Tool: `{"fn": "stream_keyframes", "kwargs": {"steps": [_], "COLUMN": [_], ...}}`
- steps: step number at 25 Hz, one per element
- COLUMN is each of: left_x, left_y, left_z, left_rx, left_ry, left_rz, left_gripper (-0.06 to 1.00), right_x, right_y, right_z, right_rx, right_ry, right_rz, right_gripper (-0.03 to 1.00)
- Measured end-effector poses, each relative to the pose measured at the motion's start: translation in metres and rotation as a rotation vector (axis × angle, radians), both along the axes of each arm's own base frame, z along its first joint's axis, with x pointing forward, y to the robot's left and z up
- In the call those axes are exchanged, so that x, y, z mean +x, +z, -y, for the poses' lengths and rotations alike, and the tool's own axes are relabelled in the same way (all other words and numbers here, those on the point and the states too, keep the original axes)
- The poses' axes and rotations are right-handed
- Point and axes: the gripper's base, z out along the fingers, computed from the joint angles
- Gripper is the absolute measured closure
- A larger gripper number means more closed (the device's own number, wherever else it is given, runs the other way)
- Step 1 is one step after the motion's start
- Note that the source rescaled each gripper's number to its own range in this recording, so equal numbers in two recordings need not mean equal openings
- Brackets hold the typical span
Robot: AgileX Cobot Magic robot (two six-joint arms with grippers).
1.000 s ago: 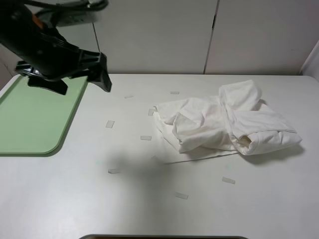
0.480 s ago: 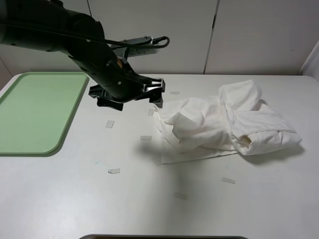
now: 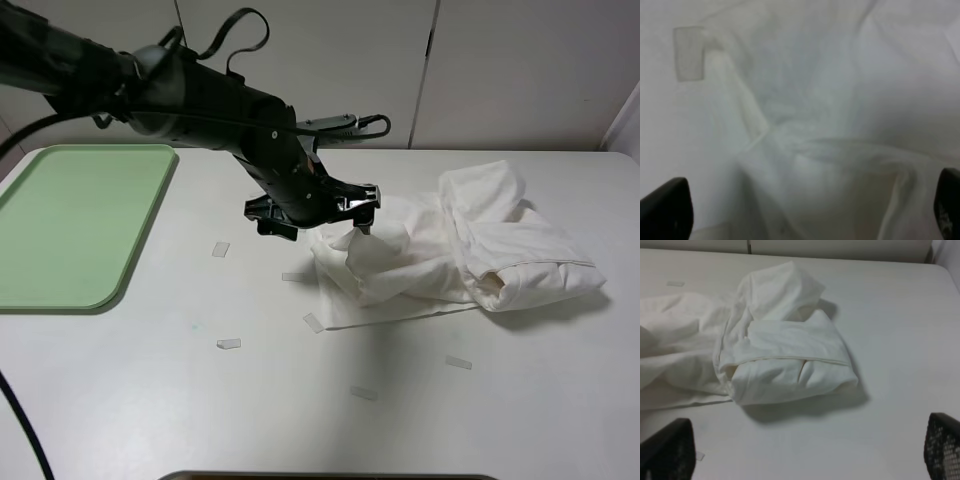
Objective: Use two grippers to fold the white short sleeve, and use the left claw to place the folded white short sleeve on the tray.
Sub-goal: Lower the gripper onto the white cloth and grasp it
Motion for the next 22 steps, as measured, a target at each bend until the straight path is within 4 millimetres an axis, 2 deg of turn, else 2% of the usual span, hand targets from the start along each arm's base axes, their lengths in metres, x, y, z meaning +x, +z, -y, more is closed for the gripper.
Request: {"fn": "stream_keyframes", "kwargs": {"steps": [2, 7, 14, 22], "left_x": [0.000, -0.008, -0.009, -0.008], "left_y": [-0.014, -0.033, -0.044, -0.046], "left_z": [0.011, 0.024, 0.027, 0.029], "left_rx": [-0.001, 0.017, 0.019, -0.002], "left_ry": [-0.010, -0.039, -0.041, -0.012], "left_rz": [-0.013, -0.040, -0.045, -0.052], "left_gripper": [-0.02, -0.02, -0.01, 0.01], "right_x": [0.000, 0.000, 0.000, 0.000], "right_y": [0.000, 0.000, 0.000, 0.000], "right_z": [0.000, 0.000, 0.000, 0.000], "right_rx": [0.000, 0.000, 0.001, 0.001], "right_ry": [0.000, 0.000, 0.000, 0.000], "right_rz": [0.000, 0.000, 0.000, 0.000], "right_gripper": [-0.03, -0.03, -0.03, -0.03]}}
